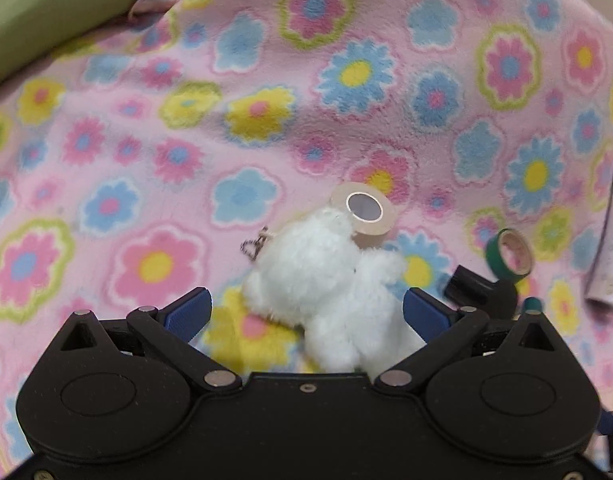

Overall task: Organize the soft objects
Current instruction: 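Lower the left tool onto the white plush and close on it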

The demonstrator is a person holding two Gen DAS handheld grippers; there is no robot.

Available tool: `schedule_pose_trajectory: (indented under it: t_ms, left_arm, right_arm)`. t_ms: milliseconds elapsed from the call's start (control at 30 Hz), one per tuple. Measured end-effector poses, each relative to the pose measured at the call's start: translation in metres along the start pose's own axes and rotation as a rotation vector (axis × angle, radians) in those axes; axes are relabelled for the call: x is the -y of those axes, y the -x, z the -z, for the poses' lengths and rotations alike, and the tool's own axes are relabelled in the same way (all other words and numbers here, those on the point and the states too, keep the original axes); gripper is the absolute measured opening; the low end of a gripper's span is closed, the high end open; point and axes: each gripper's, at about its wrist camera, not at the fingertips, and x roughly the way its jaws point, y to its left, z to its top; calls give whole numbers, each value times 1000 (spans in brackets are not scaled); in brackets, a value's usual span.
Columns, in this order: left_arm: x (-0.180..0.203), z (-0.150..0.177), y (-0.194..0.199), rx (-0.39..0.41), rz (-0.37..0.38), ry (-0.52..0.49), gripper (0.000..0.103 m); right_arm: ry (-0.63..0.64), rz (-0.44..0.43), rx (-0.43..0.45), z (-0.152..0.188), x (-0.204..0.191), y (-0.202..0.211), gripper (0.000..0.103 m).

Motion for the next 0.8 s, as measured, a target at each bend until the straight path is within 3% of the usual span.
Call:
schedule_pose_trajectory:
  t_ms: [167, 400, 500, 800]
  left_arm:
    - [9, -2, -11, 5, -23, -44, 99]
    - [11, -7, -22, -15, -30, -8, 99]
    - [13, -7, -17, 0, 2, -12, 99]
    - [9, -8, -13, 27, -13, 32, 99]
  right_arm:
    - [-6, -4, 3, 0, 1, 0, 103]
    - [-9, -5, 4, 0, 1, 1, 103]
    - [-9, -5, 5, 0, 1, 1, 103]
    - [-14, -8, 7, 1, 2, 1, 103]
